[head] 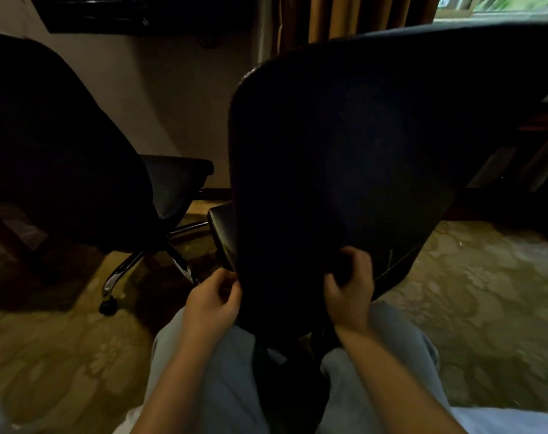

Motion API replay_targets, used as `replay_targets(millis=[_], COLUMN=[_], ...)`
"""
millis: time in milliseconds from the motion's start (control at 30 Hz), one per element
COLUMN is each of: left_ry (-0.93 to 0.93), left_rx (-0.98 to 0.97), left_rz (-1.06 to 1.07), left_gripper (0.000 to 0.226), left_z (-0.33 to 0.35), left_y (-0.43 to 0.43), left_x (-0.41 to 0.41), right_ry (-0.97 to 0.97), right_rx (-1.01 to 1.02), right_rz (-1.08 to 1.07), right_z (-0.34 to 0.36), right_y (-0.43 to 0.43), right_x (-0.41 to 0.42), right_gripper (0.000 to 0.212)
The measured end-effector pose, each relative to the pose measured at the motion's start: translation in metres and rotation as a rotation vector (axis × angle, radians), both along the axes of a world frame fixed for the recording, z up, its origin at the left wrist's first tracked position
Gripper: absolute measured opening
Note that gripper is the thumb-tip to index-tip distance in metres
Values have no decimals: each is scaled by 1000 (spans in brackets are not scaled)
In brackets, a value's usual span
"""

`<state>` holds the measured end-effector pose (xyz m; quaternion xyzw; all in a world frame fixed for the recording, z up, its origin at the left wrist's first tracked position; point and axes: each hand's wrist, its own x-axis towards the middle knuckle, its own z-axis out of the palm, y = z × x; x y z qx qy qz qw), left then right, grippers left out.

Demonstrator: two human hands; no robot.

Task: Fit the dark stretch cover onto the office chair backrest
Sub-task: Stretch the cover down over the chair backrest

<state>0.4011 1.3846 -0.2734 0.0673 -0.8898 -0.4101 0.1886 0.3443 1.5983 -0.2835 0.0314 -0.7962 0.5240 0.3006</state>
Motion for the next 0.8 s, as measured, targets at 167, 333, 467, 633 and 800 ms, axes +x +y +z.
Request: replay_targets(millis=[167,333,467,633,800], left_ry=[-23,2,20,19,7], left_rx=[-35,-8,33,34,8], left_rz=[-64,-77,-60,-99,-132], left_gripper=[11,11,9,6,11], left_z=[-3,-4,-3,-1,-2], left_y=[-6,-3,7,15,13], left_x=[0,1,-1,-1,0], right_ry=[-57,63,39,26,9], right_rx=[360,291,9,14,270], right_rz=[351,233,-40,-11,283], right_z=[-17,-8,3,2,-9], right_y=[1,14,19,0,0], right_x=[6,3,-2,11,21], right_gripper=[40,46,45,42,38])
